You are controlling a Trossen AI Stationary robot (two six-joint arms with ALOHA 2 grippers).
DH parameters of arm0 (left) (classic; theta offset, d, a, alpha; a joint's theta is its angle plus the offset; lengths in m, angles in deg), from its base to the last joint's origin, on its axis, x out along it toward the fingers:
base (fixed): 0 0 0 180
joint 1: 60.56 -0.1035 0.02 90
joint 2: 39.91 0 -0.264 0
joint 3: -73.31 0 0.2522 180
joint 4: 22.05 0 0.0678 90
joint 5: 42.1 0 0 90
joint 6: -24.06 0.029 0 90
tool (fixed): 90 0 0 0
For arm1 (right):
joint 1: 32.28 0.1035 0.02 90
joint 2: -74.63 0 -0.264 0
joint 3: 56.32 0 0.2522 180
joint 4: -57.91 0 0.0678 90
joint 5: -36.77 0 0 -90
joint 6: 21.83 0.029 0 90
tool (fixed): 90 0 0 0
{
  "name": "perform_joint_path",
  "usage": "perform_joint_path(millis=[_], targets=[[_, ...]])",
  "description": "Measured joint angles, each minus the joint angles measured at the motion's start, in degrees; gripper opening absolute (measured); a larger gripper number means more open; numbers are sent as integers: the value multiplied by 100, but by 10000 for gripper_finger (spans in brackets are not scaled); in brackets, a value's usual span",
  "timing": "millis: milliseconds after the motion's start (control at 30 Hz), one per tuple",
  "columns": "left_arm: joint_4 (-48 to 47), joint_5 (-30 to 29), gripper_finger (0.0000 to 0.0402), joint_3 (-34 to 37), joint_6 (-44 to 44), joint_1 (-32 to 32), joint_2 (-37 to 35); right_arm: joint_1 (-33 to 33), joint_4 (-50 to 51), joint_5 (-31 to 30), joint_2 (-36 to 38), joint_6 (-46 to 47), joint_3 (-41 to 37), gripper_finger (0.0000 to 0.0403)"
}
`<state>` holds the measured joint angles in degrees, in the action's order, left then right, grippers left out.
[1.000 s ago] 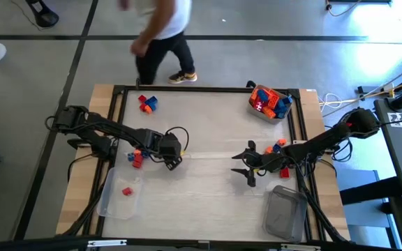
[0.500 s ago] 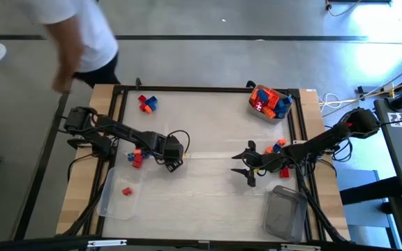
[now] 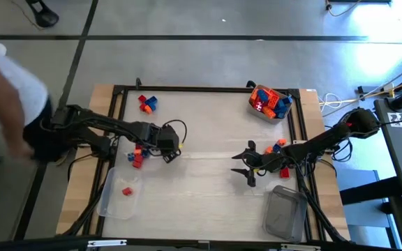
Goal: Sort blocks by size
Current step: Put the blue game piece into the transparent bin
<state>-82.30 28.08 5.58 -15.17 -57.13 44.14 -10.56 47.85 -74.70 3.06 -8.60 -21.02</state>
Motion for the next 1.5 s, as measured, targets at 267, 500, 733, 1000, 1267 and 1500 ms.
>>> perform_joint_path(millis=[267,500,733,1000,1267,1500], targets=[[498,179,210,415,1960,-21,39,2,22,1,0,0,0,237],[1097,280,210,902,2909,-49,41,1,26,-2,0,0,0,237],[1812,277,210,1442,3050,-154,44,2,24,-1,0,0,0,237],[2325,449,179,1662,3061,-172,44,0,24,-11,0,-2,0,237],[2322,506,125,1660,3049,-172,37,2,24,-17,0,-2,0,237],[2322,497,125,1658,2650,-124,37,2,24,-17,0,-2,0,237]])
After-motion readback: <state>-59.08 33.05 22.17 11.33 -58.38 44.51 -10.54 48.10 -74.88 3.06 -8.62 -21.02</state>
